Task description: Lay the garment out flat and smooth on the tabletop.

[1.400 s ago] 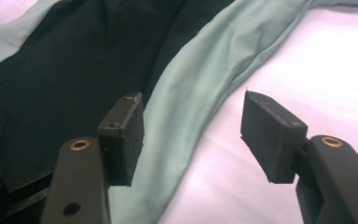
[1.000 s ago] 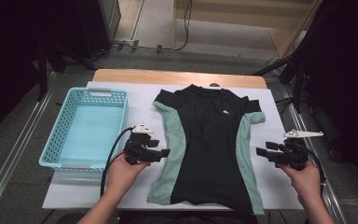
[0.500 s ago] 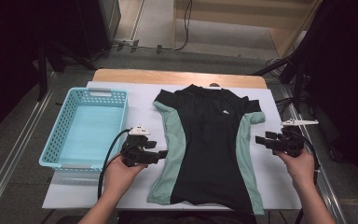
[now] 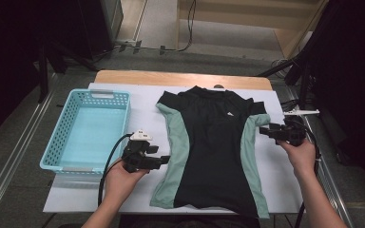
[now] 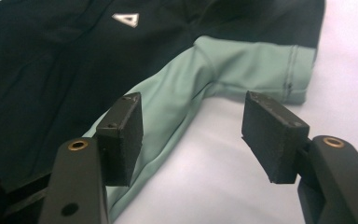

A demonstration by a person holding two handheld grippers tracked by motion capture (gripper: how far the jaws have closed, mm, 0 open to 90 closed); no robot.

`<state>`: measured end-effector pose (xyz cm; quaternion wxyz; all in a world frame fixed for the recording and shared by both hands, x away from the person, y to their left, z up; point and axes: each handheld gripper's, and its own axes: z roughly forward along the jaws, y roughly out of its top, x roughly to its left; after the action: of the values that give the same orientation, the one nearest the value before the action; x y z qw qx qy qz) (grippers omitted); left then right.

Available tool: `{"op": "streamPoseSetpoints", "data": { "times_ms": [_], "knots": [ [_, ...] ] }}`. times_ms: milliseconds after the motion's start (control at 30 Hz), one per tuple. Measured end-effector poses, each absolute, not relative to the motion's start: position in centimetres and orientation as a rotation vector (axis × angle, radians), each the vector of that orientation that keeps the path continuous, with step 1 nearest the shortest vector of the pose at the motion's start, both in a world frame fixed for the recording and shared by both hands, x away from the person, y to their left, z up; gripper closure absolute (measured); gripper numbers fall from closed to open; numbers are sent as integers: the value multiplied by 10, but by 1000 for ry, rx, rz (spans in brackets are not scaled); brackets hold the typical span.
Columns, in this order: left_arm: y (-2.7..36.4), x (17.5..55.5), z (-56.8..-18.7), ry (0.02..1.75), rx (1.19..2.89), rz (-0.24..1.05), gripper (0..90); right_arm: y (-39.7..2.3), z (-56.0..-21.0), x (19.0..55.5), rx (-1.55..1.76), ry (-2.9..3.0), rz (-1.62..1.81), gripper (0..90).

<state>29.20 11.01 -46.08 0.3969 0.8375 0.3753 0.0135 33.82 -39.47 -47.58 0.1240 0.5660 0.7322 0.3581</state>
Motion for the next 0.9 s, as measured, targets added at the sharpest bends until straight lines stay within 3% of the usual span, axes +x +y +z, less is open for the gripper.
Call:
{"op": "streamPoseSetpoints", "data": {
  "times_ms": [900],
  "knots": [
    [118,275,-464,938,2127,44,371,-413,-485,390,1722,2060,965,426]
  ]
}}
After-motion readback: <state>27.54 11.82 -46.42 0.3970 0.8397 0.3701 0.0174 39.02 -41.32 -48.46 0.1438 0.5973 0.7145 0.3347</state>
